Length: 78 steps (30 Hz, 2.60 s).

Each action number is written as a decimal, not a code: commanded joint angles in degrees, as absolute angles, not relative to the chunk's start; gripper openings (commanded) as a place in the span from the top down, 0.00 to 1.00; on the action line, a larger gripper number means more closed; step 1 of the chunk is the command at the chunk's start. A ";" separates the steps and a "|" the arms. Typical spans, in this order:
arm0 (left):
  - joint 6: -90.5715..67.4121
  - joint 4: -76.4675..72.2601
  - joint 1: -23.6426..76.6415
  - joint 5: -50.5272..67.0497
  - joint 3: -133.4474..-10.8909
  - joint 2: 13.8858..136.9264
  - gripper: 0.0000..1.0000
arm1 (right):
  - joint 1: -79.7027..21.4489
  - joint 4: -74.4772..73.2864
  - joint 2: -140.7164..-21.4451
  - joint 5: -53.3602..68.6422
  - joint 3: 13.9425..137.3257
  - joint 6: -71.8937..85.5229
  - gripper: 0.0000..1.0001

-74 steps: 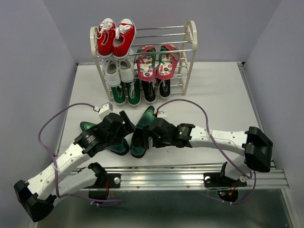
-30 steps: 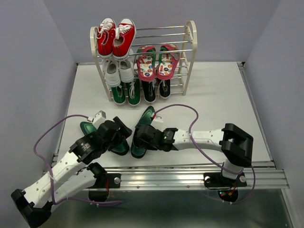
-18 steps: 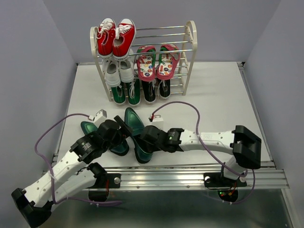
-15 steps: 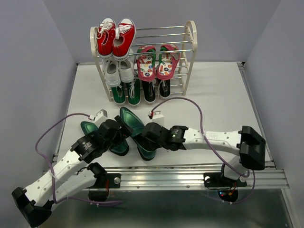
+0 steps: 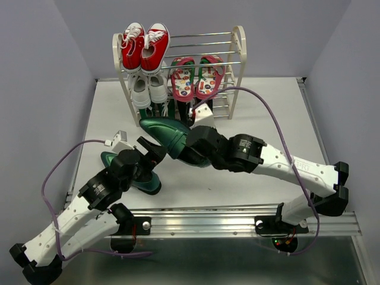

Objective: Place and organize the shoes onto the shoe shelf

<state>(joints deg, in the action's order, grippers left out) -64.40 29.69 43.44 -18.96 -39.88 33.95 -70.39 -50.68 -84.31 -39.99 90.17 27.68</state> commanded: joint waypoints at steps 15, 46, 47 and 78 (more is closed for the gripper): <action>-55.03 27.00 42.98 -19.10 -40.26 32.61 0.01 | -67.77 -30.51 -93.60 -72.42 132.89 -6.14 0.99; -46.40 19.69 43.07 -14.68 -46.59 39.20 0.01 | -42.20 -6.24 -110.65 -65.40 141.07 -18.73 0.99; -46.58 19.60 43.07 -14.68 -46.41 39.11 0.01 | -42.19 -6.24 -110.74 -65.13 140.98 -18.37 0.99; -47.46 17.23 43.07 -12.57 -44.03 41.40 0.01 | -35.86 -24.35 -111.62 -55.98 139.04 6.59 0.78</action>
